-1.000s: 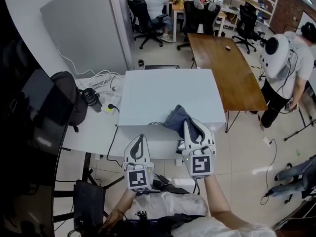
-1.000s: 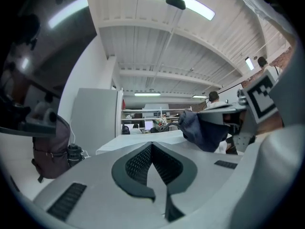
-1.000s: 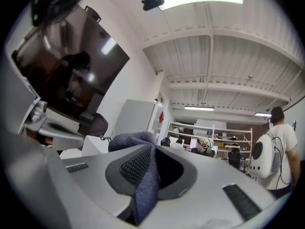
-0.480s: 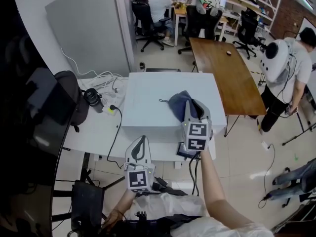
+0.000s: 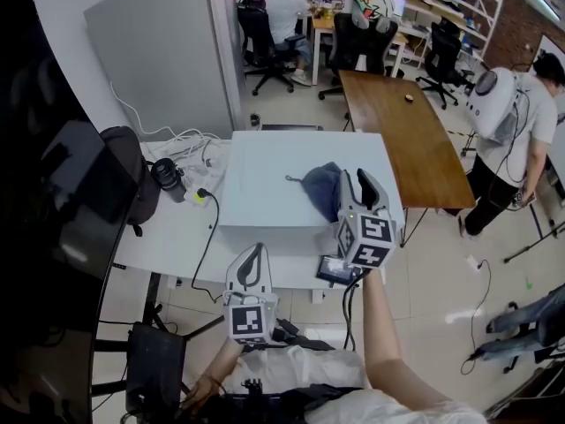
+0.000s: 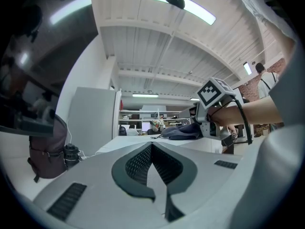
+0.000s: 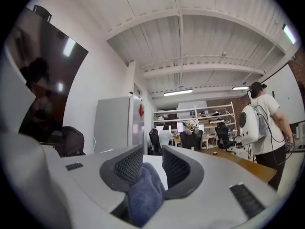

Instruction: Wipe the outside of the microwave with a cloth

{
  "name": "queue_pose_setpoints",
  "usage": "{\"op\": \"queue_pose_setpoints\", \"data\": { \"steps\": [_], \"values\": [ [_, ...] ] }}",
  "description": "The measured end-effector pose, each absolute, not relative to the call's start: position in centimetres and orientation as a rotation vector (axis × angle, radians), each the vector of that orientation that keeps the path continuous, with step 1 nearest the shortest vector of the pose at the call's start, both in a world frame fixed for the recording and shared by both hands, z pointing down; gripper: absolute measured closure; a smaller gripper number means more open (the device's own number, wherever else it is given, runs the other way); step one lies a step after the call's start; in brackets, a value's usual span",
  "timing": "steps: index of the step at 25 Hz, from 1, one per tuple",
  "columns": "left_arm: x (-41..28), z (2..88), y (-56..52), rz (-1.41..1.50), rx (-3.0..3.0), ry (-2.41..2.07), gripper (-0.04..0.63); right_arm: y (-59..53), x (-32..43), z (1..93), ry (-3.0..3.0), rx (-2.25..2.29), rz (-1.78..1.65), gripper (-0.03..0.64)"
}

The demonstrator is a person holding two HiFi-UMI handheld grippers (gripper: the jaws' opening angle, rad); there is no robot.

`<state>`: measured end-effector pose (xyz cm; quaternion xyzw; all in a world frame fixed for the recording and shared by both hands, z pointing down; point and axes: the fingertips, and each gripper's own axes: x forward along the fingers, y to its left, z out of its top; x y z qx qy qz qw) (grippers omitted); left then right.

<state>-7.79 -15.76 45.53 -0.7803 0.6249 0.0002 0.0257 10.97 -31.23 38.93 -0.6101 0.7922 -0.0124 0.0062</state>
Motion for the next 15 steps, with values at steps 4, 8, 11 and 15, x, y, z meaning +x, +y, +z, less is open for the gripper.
{"op": "queue_pose_setpoints", "data": {
  "steps": [4, 8, 11, 15],
  "values": [
    [-7.6, 44.9, -15.6, 0.029, -2.415, 1.936, 0.594, -27.7, 11.5, 34.3, 2.438, -1.884, 0.175, 0.466],
    [-6.6, 44.4, -14.9, 0.03, -2.416, 1.909, 0.594, -21.5, 11.3, 35.0, 2.514, -1.753, 0.061, 0.497],
    [-5.6, 44.0, -14.2, 0.044, -2.423, 1.89, 0.594, -16.7, 11.5, 37.8, 2.536, -1.685, -0.042, 0.514],
    [-4.0, 44.4, -12.8, 0.04, -2.439, 1.872, 0.594, -12.7, 11.0, 41.9, 2.573, -1.695, -0.028, 0.515]
  ]
}}
